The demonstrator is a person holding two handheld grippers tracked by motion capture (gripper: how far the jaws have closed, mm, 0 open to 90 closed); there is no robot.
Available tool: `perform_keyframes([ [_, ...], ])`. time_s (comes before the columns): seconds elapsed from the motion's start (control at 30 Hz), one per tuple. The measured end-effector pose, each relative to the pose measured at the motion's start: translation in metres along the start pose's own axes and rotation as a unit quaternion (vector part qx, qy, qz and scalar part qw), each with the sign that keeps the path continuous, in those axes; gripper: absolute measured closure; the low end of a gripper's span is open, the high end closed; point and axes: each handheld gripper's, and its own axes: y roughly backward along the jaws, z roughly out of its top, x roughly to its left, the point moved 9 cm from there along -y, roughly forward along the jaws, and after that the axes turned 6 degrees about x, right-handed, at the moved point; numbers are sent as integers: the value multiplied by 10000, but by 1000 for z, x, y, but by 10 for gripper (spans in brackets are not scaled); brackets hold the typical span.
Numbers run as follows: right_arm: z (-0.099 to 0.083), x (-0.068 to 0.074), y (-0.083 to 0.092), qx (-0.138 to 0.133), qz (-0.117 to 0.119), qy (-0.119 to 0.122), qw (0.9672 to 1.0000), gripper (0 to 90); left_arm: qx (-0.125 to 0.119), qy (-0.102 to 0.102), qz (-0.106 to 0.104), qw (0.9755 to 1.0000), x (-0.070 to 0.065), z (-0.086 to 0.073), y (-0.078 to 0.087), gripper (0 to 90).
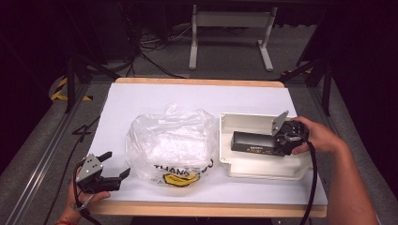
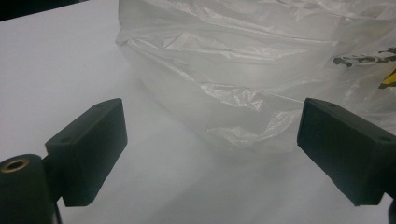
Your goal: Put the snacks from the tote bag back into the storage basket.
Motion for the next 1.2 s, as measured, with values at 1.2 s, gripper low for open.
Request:
perform_keyframes([
  [1.2, -4, 1, 37, -1177, -398, -539, 9908, 401, -108, 16, 34, 9999, 0, 3, 5, 96],
])
